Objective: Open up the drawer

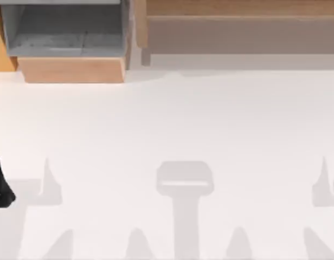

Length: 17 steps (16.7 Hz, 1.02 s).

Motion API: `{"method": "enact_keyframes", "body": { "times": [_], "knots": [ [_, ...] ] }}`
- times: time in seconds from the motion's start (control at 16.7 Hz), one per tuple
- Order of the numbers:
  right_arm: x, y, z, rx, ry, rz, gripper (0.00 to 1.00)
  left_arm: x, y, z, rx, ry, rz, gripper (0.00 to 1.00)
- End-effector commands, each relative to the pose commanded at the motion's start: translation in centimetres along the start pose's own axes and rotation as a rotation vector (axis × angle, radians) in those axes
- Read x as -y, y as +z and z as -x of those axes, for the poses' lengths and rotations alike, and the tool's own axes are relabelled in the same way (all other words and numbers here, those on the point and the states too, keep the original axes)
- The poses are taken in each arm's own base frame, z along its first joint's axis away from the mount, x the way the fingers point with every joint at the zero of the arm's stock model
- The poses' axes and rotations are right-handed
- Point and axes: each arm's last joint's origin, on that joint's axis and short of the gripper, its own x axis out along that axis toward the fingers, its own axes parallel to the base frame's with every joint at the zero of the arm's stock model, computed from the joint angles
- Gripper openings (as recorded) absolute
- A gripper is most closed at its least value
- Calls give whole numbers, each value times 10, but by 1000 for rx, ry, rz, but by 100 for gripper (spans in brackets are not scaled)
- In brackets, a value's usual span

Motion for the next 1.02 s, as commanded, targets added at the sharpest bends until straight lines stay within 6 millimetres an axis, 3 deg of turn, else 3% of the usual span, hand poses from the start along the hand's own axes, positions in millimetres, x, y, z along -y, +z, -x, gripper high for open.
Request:
{"method": "enact_keyframes", "body": {
  "times": [0.24, 0.54, 0.78, 1.02],
  "knots": [
    [0, 0, 0, 0, 0, 0, 100, 2, 9, -1, 14, -4, 0, 100],
    [0, 0, 0, 0, 0, 0, 100, 18, 53, -14, 33, -9, 7, 100],
    [0, 0, 0, 0, 0, 0, 100, 47, 91, -45, 22, -4, 10, 100],
    [0, 0, 0, 0, 0, 0, 100, 92, 113, -78, 7, 0, 5, 100]
  ]
}}
